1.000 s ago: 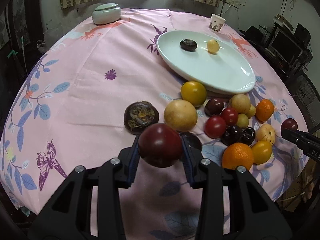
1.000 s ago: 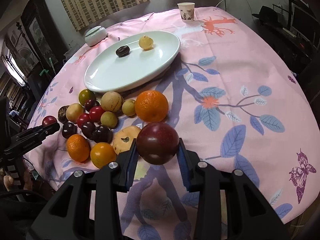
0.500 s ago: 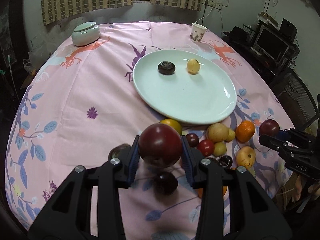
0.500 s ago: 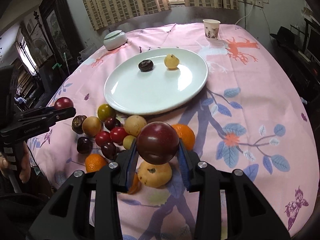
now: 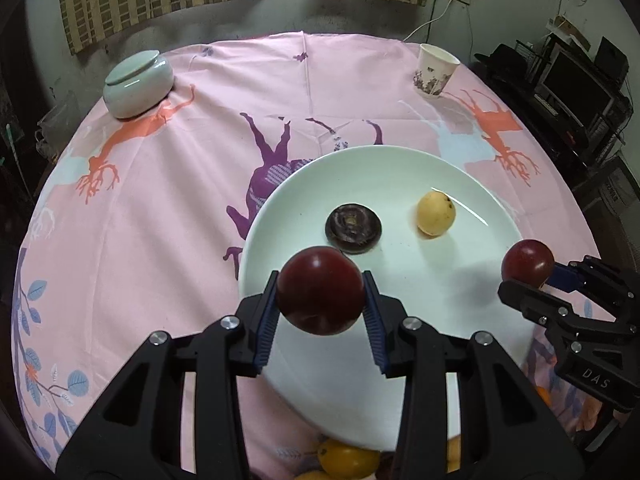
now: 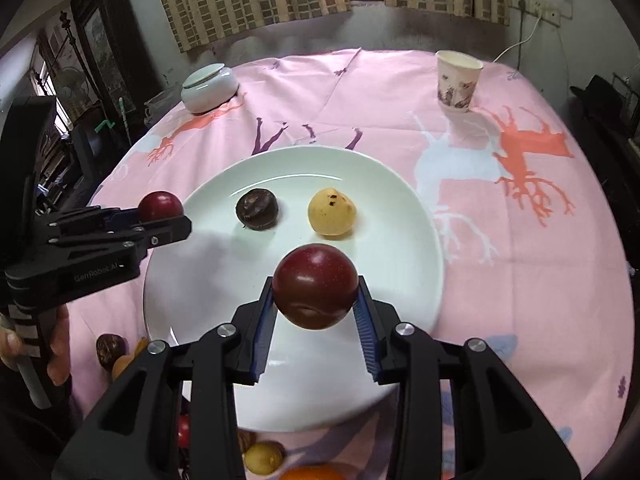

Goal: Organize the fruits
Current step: 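Carry both red plums onto the white plate and open both tools, then grasp a mangosteen with the left tool while the right tool grasps an orange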

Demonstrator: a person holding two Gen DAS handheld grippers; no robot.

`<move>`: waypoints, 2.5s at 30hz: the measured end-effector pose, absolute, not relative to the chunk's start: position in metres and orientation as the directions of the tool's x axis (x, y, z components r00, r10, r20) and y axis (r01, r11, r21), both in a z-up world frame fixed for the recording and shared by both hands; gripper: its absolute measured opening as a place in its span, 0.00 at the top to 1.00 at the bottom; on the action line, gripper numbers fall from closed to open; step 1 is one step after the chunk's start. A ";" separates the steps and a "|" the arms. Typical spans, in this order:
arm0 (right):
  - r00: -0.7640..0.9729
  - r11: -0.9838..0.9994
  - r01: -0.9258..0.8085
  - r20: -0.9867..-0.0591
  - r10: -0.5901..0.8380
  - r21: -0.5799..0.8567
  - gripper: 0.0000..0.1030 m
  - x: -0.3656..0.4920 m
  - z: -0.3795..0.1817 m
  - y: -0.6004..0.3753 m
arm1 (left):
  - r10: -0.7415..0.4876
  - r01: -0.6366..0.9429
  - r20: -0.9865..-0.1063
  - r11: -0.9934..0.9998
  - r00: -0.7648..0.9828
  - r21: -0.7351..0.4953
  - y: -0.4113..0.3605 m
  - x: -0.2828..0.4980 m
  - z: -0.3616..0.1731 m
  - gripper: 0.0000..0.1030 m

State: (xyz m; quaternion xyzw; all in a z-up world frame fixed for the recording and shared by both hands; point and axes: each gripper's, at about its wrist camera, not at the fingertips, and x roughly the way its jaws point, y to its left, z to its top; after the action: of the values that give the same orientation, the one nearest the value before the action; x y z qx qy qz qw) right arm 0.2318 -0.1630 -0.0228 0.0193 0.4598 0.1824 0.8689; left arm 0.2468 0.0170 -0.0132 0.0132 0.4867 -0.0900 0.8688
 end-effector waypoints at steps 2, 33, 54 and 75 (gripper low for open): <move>0.470 0.920 -0.331 -0.810 0.352 0.207 0.63 0.247 -0.031 -0.150 | -0.143 0.169 -0.853 0.983 0.502 -0.065 0.015 0.253 -0.020 0.61; 0.592 0.952 -0.303 -0.773 0.229 0.049 0.01 0.149 0.001 -0.155 | -0.142 0.132 -0.705 0.989 0.695 -0.069 0.054 0.116 0.035 0.02; 0.583 0.991 -0.127 -0.804 0.117 0.052 0.01 0.058 -0.041 -0.188 | -0.125 0.043 -0.761 0.991 0.637 -0.126 0.099 0.052 -0.018 0.02; 0.509 0.952 -0.154 -0.804 0.307 0.266 0.55 0.090 -0.059 -0.189 | -0.059 -0.003 -0.810 0.997 0.584 -0.076 0.113 0.055 -0.037 0.02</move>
State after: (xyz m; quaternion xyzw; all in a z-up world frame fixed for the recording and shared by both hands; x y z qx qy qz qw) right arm 0.0902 -0.1892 -0.0594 0.0799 0.4772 0.1333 0.8649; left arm 0.0546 0.1131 -0.0369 -0.0344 0.4557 -0.0158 0.8893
